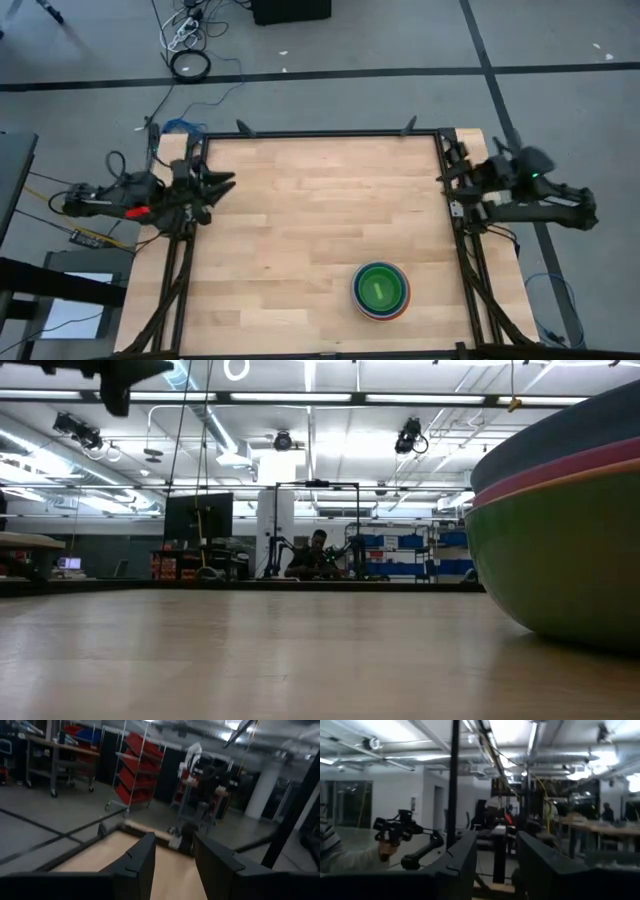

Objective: Nest bowls inside each other
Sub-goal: Return to Home Position

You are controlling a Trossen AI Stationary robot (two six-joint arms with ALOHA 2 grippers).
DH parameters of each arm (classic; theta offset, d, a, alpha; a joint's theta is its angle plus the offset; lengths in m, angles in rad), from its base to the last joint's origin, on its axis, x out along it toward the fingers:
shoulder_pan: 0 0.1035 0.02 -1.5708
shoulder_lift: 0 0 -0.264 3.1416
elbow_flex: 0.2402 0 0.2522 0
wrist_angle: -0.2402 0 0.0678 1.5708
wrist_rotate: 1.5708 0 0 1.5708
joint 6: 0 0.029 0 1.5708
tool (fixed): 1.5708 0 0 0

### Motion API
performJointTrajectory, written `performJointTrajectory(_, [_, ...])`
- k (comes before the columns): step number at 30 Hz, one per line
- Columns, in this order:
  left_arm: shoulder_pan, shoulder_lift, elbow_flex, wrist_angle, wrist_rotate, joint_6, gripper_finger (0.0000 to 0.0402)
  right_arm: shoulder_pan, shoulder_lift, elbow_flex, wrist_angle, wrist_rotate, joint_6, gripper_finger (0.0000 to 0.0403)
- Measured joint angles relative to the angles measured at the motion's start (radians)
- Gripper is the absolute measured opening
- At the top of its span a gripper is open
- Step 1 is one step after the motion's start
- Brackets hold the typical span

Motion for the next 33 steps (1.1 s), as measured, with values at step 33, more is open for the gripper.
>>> performJointTrajectory(33, [-0.090,-0.146,-0.488,0.151,0.003,0.082,0.0140,0.051,-0.157,-0.605,0.239,0.026,-0.058,0.0128])
